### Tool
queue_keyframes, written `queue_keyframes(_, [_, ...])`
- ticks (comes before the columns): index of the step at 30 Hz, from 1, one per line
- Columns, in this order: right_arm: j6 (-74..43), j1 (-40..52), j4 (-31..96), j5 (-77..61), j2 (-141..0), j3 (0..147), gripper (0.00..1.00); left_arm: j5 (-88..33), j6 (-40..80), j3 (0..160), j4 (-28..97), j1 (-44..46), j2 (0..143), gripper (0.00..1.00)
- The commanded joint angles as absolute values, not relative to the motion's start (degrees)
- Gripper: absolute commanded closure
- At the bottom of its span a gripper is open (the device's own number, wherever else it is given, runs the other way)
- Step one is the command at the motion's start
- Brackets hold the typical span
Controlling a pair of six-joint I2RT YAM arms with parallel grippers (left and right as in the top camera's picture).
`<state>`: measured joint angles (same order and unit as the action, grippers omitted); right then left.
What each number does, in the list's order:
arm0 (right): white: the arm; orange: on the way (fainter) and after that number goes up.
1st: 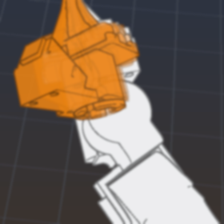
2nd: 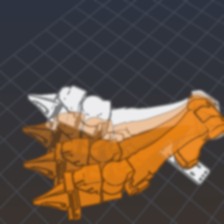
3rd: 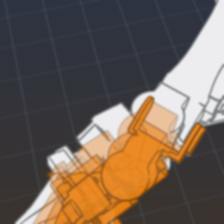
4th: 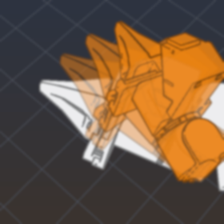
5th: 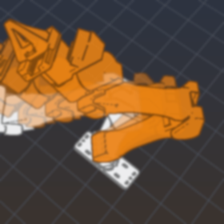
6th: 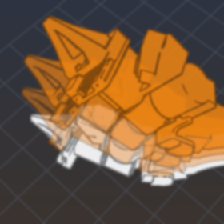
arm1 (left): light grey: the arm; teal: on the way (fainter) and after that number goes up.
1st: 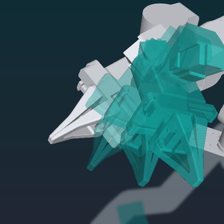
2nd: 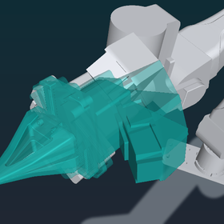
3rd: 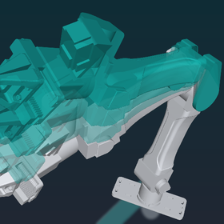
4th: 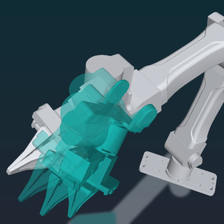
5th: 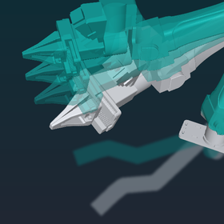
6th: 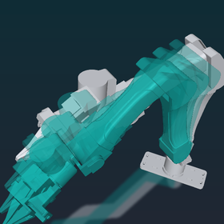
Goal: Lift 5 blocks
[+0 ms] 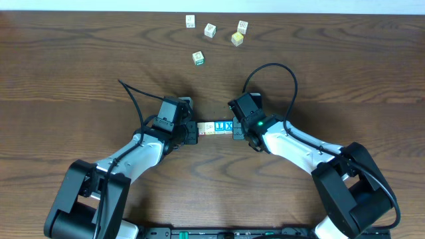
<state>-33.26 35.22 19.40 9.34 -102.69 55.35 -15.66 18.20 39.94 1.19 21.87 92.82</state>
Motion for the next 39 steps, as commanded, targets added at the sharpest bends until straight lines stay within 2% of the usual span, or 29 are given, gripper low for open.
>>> queue_keyframes(1, [-33.6, 40.6, 16.3, -5.9, -104.7, 57.1, 0.99, -30.3, 17.9, 42.1, -0.1, 26.6, 93.7, 0.93])
queue_keyframes(18, [-32.2, 39.4, 19.2, -4.5, -104.7, 57.1, 0.99, -28.8, 17.9, 42.1, 1.2, 26.6, 93.7, 0.87])
queue_keyframes(21, [-32.1, 38.9, 19.2, -4.5, -104.7, 57.2, 0.99, -28.8, 17.9, 42.1, 1.2, 26.5, 93.7, 0.83])
queue_keyframes(37, [-30.1, 37.8, 22.9, 1.0, -104.5, 57.4, 0.99, -23.2, 17.9, 42.1, 4.2, 26.4, 93.7, 0.83])
queue_keyframes(38, [-30.1, 37.8, 23.3, 1.9, -104.5, 57.4, 0.98, -23.2, 17.9, 42.1, 4.2, 26.4, 93.7, 0.83])
queue_keyframes(39, [-30.1, 37.8, 23.5, 2.4, -104.5, 57.4, 0.88, -23.2, 17.9, 42.1, 4.2, 26.4, 93.7, 0.83])
